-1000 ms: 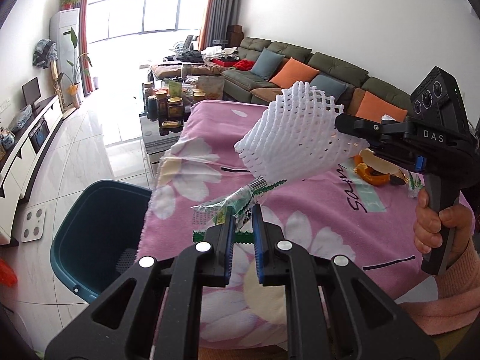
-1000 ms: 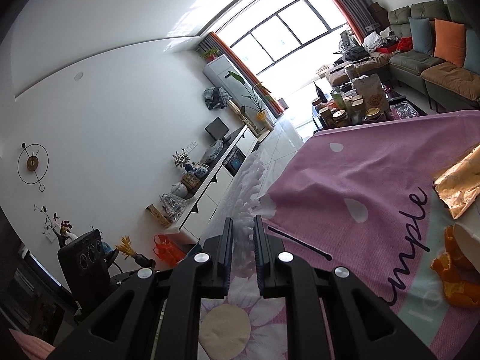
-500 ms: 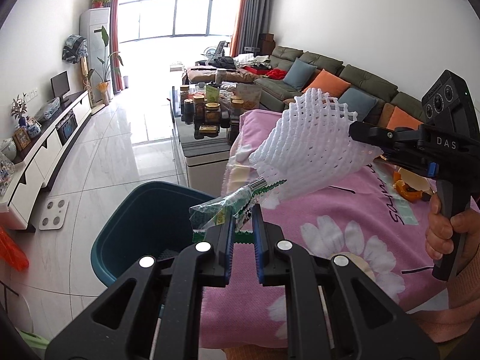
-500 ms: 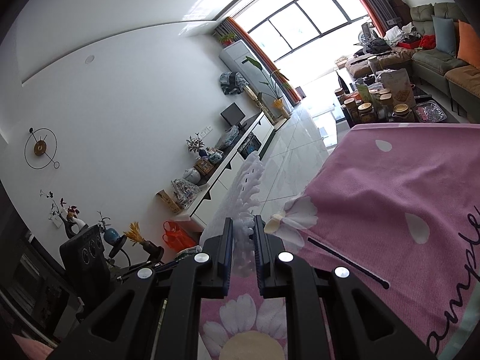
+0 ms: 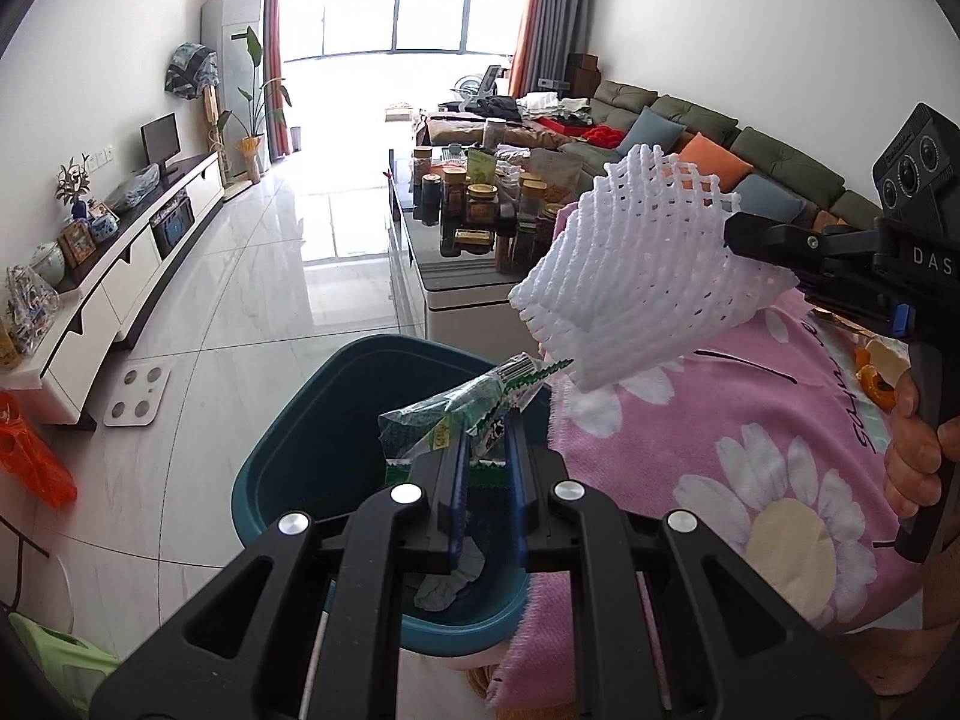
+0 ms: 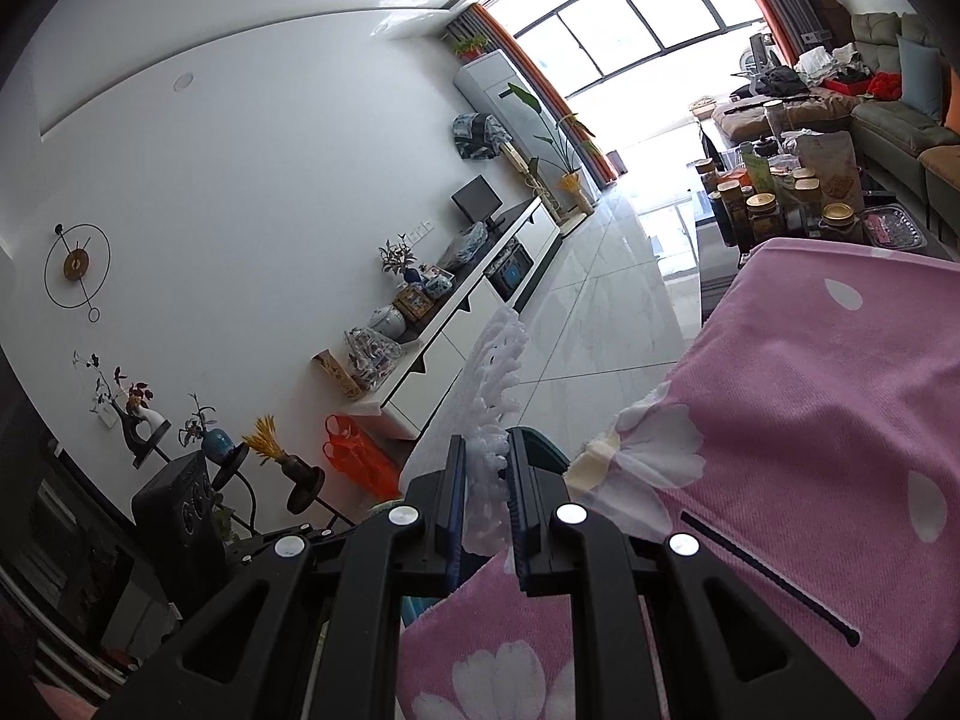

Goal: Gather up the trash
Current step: 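Carry the wrapper and foam net to the teal bin and release both, then return both tools to the table over the remaining trash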

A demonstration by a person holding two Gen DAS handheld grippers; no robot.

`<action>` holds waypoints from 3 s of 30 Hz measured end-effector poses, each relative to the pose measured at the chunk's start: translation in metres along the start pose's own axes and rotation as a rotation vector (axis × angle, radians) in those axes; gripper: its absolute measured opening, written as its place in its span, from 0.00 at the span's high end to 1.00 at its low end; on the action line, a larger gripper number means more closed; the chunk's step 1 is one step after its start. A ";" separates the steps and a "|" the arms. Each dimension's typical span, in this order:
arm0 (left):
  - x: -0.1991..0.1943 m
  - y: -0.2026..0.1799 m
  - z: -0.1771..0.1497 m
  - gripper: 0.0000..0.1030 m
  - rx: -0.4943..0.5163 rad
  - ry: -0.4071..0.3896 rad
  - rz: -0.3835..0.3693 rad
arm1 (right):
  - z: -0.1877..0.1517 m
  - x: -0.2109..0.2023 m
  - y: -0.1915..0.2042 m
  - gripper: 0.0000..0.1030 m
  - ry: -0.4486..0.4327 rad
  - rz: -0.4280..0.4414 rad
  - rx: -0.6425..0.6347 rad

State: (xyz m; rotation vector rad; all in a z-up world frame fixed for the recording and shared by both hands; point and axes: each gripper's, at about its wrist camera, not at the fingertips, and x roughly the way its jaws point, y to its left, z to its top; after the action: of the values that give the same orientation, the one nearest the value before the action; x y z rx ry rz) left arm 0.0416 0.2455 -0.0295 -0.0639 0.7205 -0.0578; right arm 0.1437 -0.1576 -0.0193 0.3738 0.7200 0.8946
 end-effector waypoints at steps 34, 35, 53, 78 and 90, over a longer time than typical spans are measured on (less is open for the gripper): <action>0.106 0.030 -0.010 0.84 -0.168 0.117 0.055 | -0.008 0.100 0.004 0.82 0.217 -0.079 -0.019; 0.105 0.029 -0.009 0.81 -0.171 0.109 0.057 | -0.008 0.098 0.005 0.82 0.215 -0.077 -0.019; 0.030 -0.053 0.005 0.52 -0.034 -0.075 -0.122 | -0.017 -0.012 0.005 0.64 0.065 -0.131 -0.105; 0.044 -0.280 0.001 0.52 0.284 0.019 -0.544 | -0.073 -0.236 -0.104 0.60 -0.207 -0.523 0.076; 0.050 -0.368 -0.014 0.52 0.414 0.108 -0.711 | -0.094 -0.322 -0.158 0.59 -0.331 -0.661 0.185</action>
State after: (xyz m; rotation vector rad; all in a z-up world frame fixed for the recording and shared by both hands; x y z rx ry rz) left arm 0.0582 -0.1256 -0.0444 0.0831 0.7522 -0.8927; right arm 0.0337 -0.5102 -0.0444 0.4011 0.5635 0.1348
